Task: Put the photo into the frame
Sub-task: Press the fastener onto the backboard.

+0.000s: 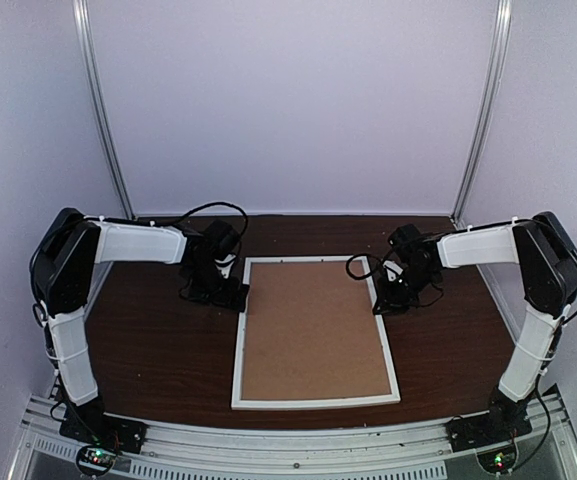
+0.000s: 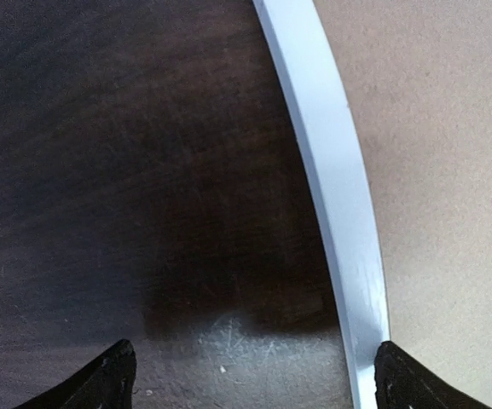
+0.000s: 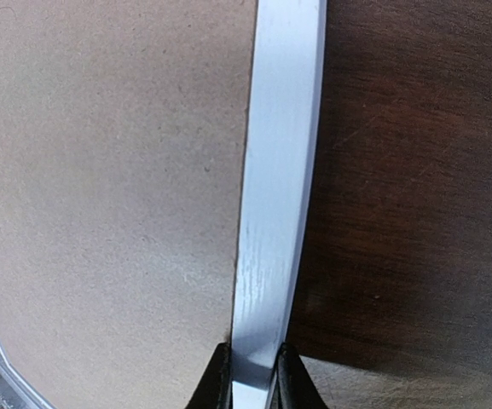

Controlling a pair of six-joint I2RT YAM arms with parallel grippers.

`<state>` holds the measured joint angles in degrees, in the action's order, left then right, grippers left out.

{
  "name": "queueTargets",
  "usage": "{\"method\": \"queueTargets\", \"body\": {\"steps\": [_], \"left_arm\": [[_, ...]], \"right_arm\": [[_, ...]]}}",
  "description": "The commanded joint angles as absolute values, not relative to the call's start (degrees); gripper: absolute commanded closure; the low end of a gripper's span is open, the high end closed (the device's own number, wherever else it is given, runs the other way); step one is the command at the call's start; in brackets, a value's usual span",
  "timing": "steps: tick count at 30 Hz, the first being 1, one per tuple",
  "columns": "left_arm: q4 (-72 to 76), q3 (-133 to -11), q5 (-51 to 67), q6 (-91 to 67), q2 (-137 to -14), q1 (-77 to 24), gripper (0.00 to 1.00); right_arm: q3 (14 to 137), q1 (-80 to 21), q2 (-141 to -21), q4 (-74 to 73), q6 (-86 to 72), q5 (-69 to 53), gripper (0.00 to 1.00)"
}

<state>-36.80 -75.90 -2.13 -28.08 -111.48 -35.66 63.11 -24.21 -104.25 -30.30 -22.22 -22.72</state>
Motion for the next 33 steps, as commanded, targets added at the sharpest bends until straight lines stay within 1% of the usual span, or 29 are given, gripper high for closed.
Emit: {"method": "queueTargets", "body": {"steps": [1,15,33], "left_arm": [[-38.4,-77.1,-0.4,-27.4,-112.3,-35.4,0.02],[-36.1,-73.8,3.9,-30.3,-112.9,-35.9,0.02],[-34.6,-74.1,4.8,-31.1,-115.8,-37.4,0.02]], "right_arm": [[63.3,-24.6,-104.9,-30.1,-20.4,-22.1,0.93],[63.8,-24.6,-104.9,-30.3,-20.6,-22.4,0.94],[63.4,-24.6,-104.9,-29.8,-21.2,-22.8,0.94]]}}
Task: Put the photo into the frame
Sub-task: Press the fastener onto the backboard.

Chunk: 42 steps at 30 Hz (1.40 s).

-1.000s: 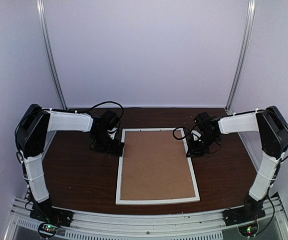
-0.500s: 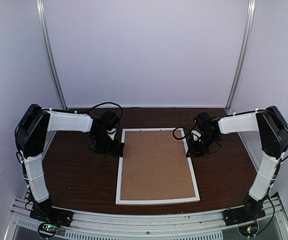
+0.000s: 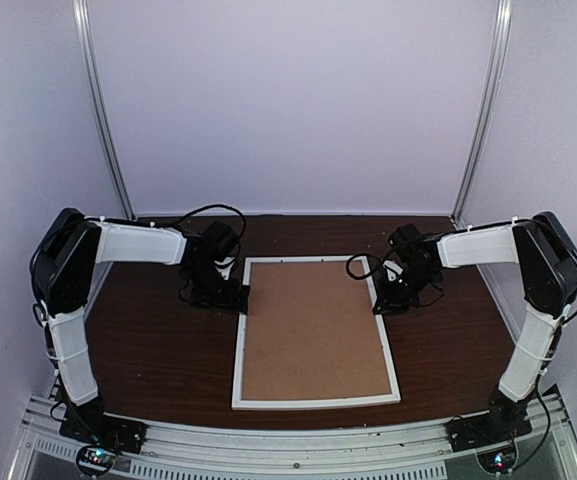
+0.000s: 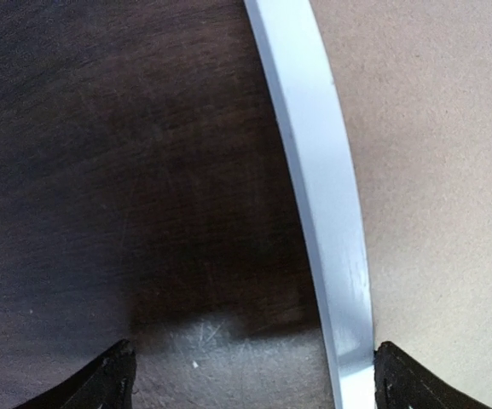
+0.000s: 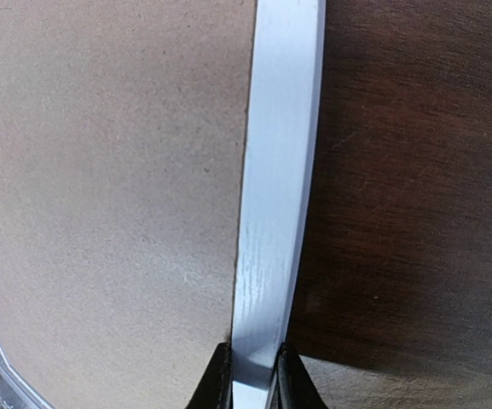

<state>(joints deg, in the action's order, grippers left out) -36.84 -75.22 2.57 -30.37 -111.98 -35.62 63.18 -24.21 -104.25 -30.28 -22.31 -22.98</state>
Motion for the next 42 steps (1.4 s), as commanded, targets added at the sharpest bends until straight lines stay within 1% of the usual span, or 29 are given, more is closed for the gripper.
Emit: {"method": "queueTargets", "body": {"steps": [1,12,22,27,34,38,42], "left_arm": [[-34.4,-74.2,4.9,-31.2,-116.0,-37.5,0.03],[-33.5,-74.8,6.1,-30.5,-116.1,-38.0,0.02],[-29.3,-71.4,5.4,-30.4,-107.5,-38.0,0.02],[-29.4,-68.1,4.4,-31.0,-103.5,-38.0,0.02],[-28.2,-60.6,6.0,-33.7,-97.3,-38.6,0.02],[-28.1,-57.8,5.1,-35.5,-95.1,-41.5,0.02],[-28.9,-56.2,1.3,-38.4,-94.0,-45.0,0.02]], "right_arm": [[63.3,-24.6,-104.9,-29.8,-21.2,-22.9,0.94],[62.9,-24.6,-104.9,-29.4,-21.6,-22.9,0.94],[62.1,-24.6,-104.5,-28.5,-22.6,-23.2,0.94],[62.0,-24.6,-103.9,-28.5,-22.5,-23.1,0.94],[61.7,-24.6,-103.4,-28.4,-22.6,-22.8,0.94],[61.6,-24.6,-103.3,-28.2,-22.8,-22.7,0.94],[61.5,-24.6,-103.3,-28.0,-23.0,-22.8,0.94]]}}
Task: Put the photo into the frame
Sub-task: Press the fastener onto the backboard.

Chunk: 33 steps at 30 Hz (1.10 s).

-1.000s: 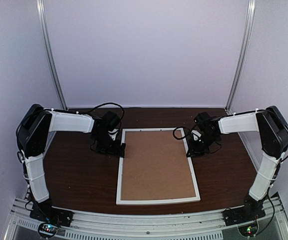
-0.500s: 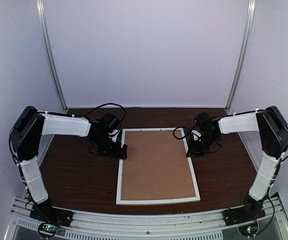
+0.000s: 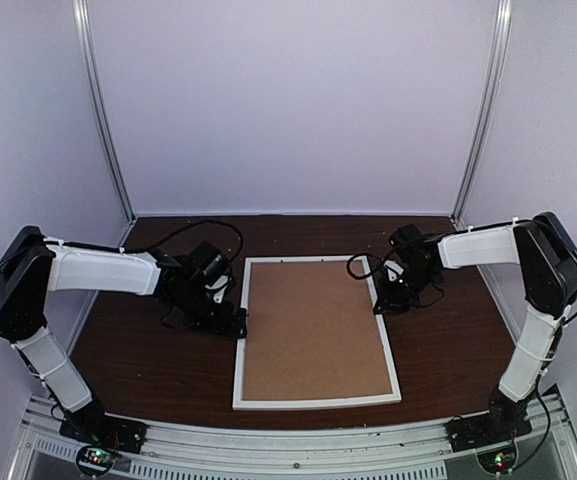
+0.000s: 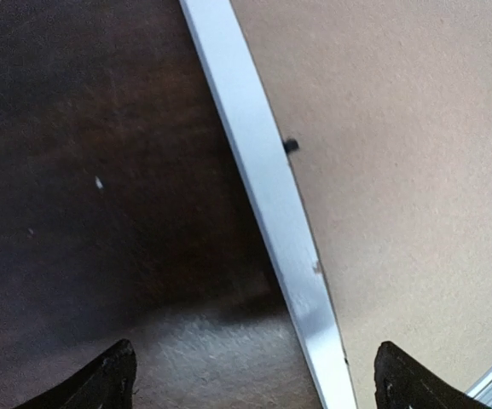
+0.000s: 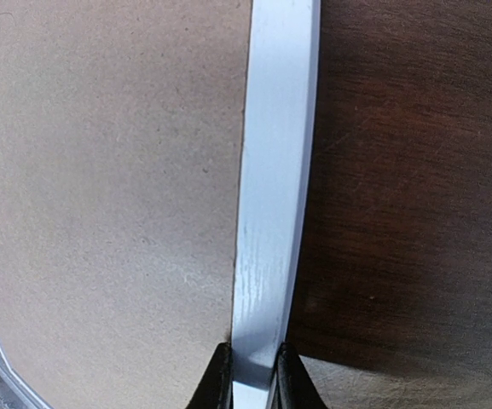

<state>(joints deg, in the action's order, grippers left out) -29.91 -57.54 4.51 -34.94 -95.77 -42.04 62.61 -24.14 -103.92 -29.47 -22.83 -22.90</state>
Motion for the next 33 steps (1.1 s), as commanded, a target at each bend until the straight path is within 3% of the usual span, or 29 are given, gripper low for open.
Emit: {"method": "queueTargets", "body": {"steps": [1,16,33], "left_arm": [[-29.3,-55.9,0.9,-39.0,-94.0,-45.5,0.02],[-32.1,-54.0,-4.5,-41.2,-94.5,-46.5,0.02],[-30.9,-56.4,-1.5,-41.4,-98.7,-48.5,0.02]], "right_arm": [[61.5,-24.6,-103.3,-28.1,-23.0,-22.8,0.94],[61.5,-24.6,-103.0,-28.2,-22.9,-22.8,0.94],[61.6,-24.6,-103.2,-28.2,-22.9,-22.8,0.94]]}}
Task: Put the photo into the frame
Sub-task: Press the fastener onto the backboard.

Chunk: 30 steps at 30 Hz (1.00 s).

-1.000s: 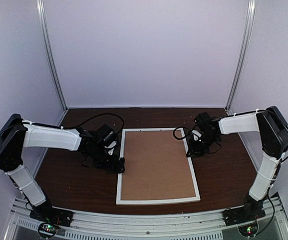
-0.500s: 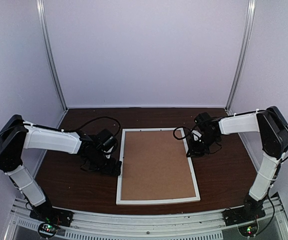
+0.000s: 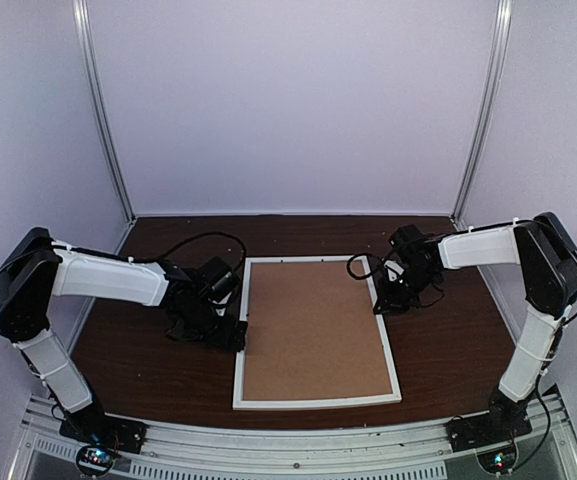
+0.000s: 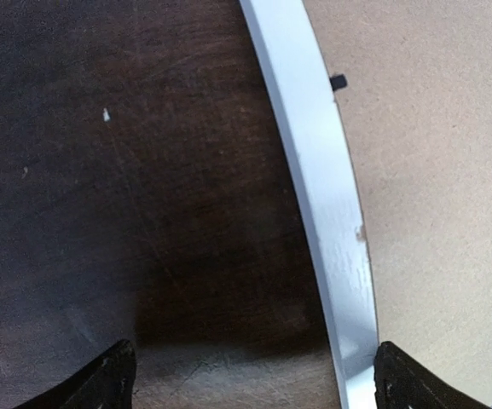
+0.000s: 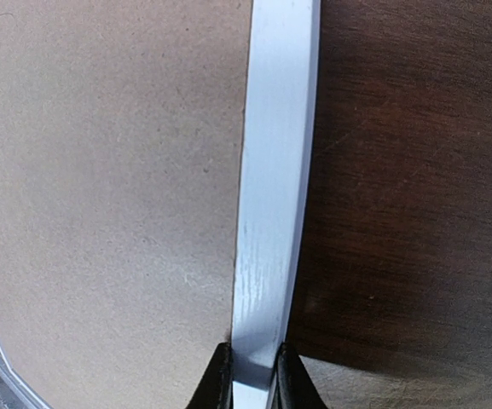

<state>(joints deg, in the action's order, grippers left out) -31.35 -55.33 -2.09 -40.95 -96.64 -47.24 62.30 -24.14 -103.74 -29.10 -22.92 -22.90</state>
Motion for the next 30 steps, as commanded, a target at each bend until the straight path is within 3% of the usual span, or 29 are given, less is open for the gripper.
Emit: {"method": "queueTargets", "body": {"steps": [1,30], "left_arm": [[-30.8,-56.5,-1.3,-41.5,-99.0,-48.8,0.02],[-28.1,-58.0,-3.0,-41.5,-98.3,-51.6,0.02]], "right_arm": [[61.6,-24.6,-103.1,-28.2,-22.9,-22.9,0.94],[61.6,-24.6,-102.6,-28.3,-23.1,-22.9,0.94]]}}
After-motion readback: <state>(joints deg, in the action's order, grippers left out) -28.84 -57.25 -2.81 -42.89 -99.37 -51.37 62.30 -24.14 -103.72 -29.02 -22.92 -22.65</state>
